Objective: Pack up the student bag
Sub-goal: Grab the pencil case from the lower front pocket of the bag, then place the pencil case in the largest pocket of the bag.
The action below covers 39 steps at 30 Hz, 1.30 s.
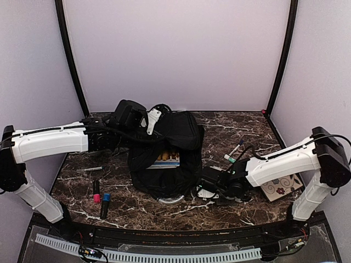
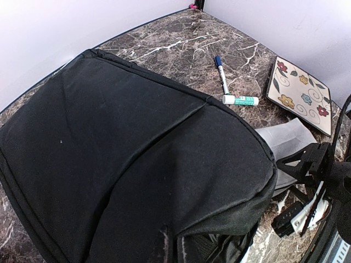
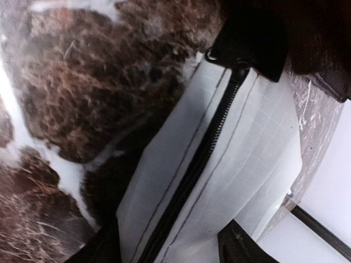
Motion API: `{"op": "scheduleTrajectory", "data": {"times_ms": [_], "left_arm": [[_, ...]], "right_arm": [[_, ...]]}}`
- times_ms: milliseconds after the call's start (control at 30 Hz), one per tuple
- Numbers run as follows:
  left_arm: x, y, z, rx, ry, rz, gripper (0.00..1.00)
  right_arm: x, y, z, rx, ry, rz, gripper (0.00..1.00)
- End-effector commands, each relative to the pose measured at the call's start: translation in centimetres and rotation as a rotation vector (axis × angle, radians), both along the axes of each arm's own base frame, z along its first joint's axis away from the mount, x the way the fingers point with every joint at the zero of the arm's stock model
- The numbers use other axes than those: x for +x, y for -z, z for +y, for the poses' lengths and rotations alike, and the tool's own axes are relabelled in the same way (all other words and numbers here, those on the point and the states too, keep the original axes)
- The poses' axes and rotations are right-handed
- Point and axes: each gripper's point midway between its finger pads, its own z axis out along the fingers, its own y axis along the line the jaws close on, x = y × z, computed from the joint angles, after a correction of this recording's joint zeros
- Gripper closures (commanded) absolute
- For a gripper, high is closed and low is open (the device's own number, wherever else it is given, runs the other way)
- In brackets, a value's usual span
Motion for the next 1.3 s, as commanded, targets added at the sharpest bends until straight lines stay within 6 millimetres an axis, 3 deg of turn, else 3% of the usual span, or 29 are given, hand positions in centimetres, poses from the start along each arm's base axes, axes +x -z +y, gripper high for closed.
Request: {"op": "scheduleTrajectory", "data": {"times_ms": [0, 133, 233, 433, 567, 767, 900, 1033, 1267], "left_arm": [[1.4, -2.0, 0.7, -0.032, -0.05, -0.054, 1.0], [1.6, -2.1, 0.6, -0.033, -0.049, -0.059, 1.0], [1.6, -2.1, 0.4, -0.035, -0.044, -0.061, 1.0], [2.1, -2.1, -0.2, -0.034, -0.034, -0.054, 1.0], [2.6, -2.5, -0.7, -0.056, -0.033, -0.044, 1.0], [3.2, -2.9, -1.5, -0.066, -0.03, -0.035, 1.0], [3.3, -3.2, -1.7, -0.075, -0.031, -0.028, 1.0], [3.2, -3.6, -1.9, -0.095, -0.028, -0.023, 1.0], [2.4, -5.1, -2.5, -0.143, 0.016, 0.001, 1.0]], "right_arm": [[2.3, -2.0, -0.9, -0.03, 0.031, -0.137, 0.53], [3.1, -3.0, -1.1, -0.023, 0.05, -0.123, 0.7], [3.4, -5.7, -0.7, 0.047, 0.053, -0.12, 0.99], [1.5, -9.7, 1.0, 0.162, -0.029, 0.025, 1.0], [-2.7, -10.7, 2.9, 0.279, -0.141, 0.256, 1.0], [-7.1, -16.6, 6.4, 0.448, -0.319, 0.491, 1.0], [-8.1, -19.3, 8.3, 0.514, -0.38, 0.551, 1.0], [-5.2, -21.0, 11.1, 0.589, -0.37, 0.386, 1.0], [2.1, -21.5, 14.8, 0.591, -0.335, -0.002, 1.0]]}}
